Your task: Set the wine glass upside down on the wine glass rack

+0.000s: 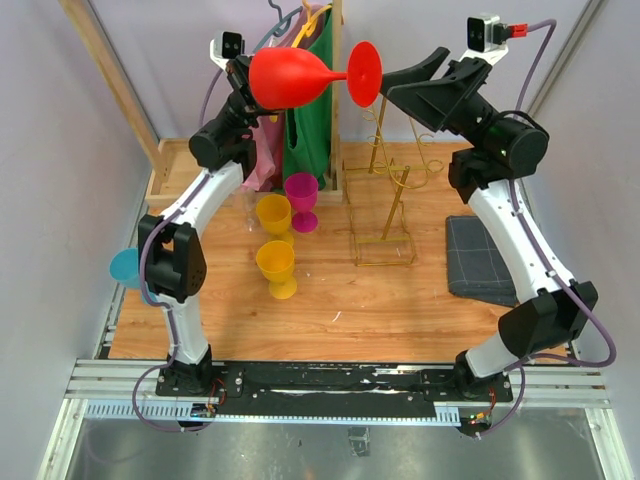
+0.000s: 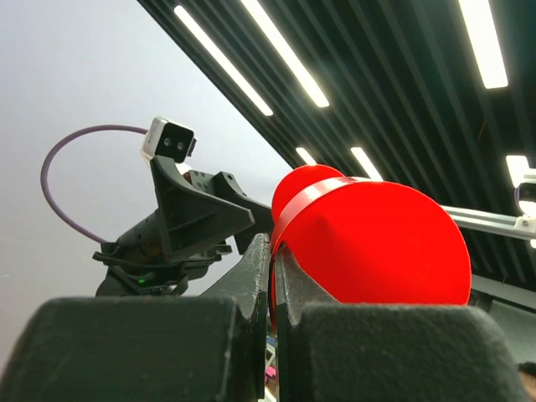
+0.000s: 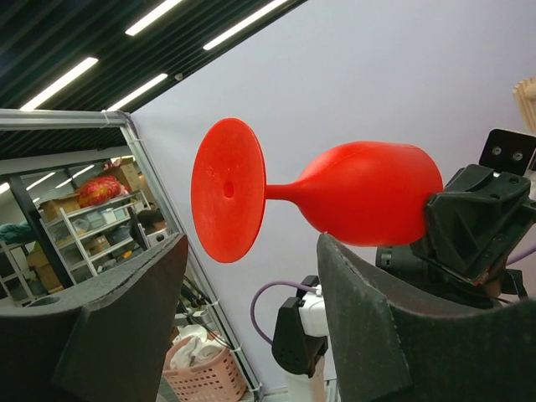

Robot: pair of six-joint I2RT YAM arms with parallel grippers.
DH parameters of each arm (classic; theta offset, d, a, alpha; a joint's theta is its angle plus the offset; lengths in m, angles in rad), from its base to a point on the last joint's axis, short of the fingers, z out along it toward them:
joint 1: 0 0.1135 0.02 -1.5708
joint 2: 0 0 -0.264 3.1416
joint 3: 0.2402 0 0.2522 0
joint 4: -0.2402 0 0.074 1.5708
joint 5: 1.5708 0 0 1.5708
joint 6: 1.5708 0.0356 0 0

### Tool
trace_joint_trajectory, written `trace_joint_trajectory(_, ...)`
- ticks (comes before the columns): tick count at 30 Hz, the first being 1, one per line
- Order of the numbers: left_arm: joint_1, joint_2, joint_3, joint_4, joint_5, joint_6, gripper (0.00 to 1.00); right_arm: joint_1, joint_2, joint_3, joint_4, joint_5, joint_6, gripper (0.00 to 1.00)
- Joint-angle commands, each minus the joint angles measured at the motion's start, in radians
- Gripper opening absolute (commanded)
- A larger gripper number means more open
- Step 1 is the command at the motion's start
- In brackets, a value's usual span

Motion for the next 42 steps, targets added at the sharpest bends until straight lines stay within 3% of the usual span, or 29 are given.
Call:
trace_joint_trajectory(1,0.005,0.012,0.017,0.183,-0.031,-0.034,0.00,0.033,0.021,0.058,0.024,0.008,0.008,0.65)
trace_joint_trajectory(13,0.005,0.039,0.028,0.244,-0.053,-0.093,0.00,0.080,0.074,0.126,0.018,0.004,0.021,0.55)
trace_joint_trajectory(16,0.006,0.040,0.029,0.246,-0.053,-0.095,0.00,0.081,0.072,0.128,0.017,0.002,0.020,0.45)
trace_joint_trajectory(23,0.005,0.037,0.028,0.247,-0.040,-0.093,0.00,0.084,0.069,0.128,0.008,0.002,0.008,0.32)
trace_joint_trajectory(31,0.004,0.024,0.015,0.245,-0.015,-0.090,0.00,0.093,0.069,0.128,0.005,0.011,0.008,0.02)
trace_joint_trajectory(33,0.004,0.023,0.012,0.245,-0.011,-0.085,0.01,0.092,0.069,0.128,0.006,0.011,0.010,0.01)
trace_joint_trajectory(38,0.007,0.006,-0.016,0.224,0.012,-0.058,0.14,0.092,0.060,0.128,0.013,0.007,0.011,0.01)
trace_joint_trajectory(42,0.016,-0.011,-0.031,0.203,0.050,-0.023,0.31,0.089,0.048,0.130,0.011,0.002,0.010,0.01)
